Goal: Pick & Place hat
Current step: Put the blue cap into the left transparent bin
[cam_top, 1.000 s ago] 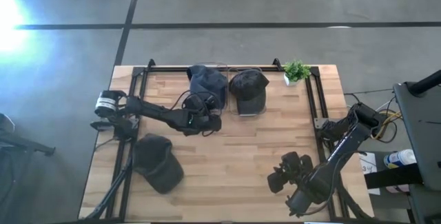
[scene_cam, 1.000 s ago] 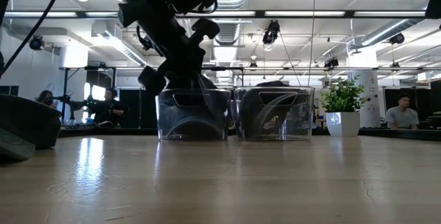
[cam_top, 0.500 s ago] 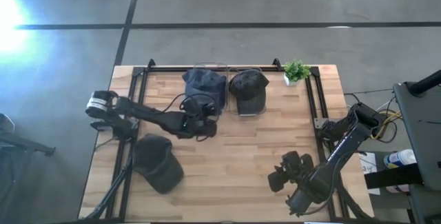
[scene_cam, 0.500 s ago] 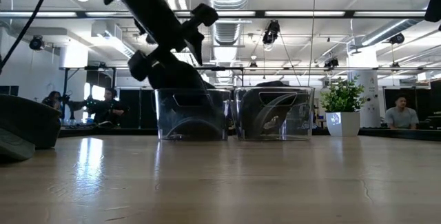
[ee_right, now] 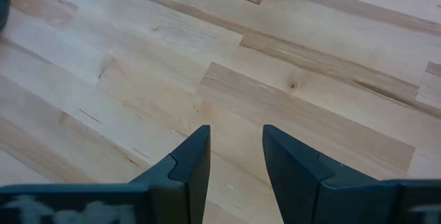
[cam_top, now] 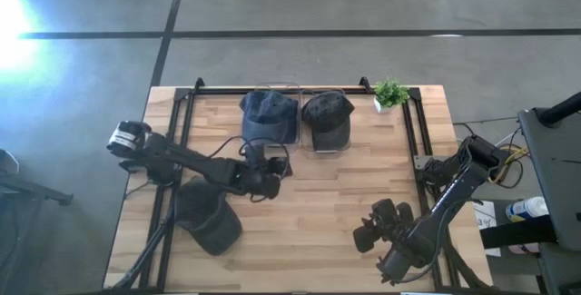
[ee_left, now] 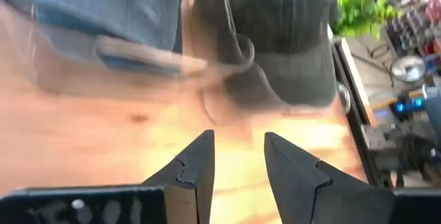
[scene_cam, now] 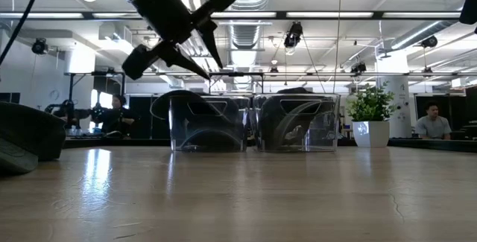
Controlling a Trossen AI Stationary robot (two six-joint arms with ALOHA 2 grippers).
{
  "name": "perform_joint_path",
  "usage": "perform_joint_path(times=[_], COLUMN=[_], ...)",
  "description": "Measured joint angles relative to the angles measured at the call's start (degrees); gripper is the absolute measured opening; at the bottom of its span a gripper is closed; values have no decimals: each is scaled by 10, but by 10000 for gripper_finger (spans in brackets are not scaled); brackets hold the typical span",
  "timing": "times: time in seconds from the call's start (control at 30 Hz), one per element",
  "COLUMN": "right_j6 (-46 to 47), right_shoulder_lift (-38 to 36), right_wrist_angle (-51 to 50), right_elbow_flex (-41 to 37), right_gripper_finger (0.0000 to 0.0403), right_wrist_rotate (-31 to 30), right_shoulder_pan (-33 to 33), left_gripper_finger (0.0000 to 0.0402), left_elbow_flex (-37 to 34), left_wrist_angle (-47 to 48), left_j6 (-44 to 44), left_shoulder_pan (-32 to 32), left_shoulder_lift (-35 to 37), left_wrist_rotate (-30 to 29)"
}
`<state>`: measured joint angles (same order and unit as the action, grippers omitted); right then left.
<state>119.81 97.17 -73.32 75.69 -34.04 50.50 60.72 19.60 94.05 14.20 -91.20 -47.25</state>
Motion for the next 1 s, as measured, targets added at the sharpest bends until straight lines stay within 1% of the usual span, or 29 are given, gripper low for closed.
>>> perform_joint_path(times=[0.07, 0.13, 0.2, 0.3, 0.37, 0.47, 0.57, 0.67, 0.73, 0.87, 0.93, 1.0], right_j6=[-2, -3, -3, -4, -5, -21, -40, -45, -45, -45, -45, -45], right_shoulder_lift=[0, 0, 0, 0, -1, -5, -15, -25, -32, -44, -51, -58], right_wrist_angle=[0, -1, -3, -3, -4, -2, -2, -2, -1, -2, -1, -1], right_elbow_flex=[0, 0, 0, 0, 0, 0, -1, -2, -3, -8, -11, -14], right_gripper_finger=[130, 130, 130, 130, 130, 130, 130, 130, 130, 130, 130, 130], right_wrist_rotate=[0, 0, 0, 0, 5, 19, 28, 29, 29, 29, 31, 30], right_shoulder_pan=[0, 0, 0, 0, 0, -1, -3, -5, -5, -5, -5, -5], left_gripper_finger=[120, 120, 120, 120, 120, 120, 120, 119, 119, 119, 119, 119], left_elbow_flex=[0, 0, 0, 0, 0, 0, 0, 0, 0, -5, -19, -40], left_wrist_angle=[7, 28, 65, 163, 232, 309, 345, 355, 354, 339, 296, 232], left_j6=[0, -1, 21, 99, 142, 152, 123, 53, 3, -91, -172, -243], left_shoulder_pan=[18, 40, 64, 90, 86, 51, -10, -81, -129, -233, -277, -322], left_shoulder_lift=[6, 21, 41, 76, 98, 123, 152, 180, 193, 206, 212, 219], left_wrist_rotate=[2, -12, -54, -124, -138, -130, -107, -80, -50, 42, 86, 150])
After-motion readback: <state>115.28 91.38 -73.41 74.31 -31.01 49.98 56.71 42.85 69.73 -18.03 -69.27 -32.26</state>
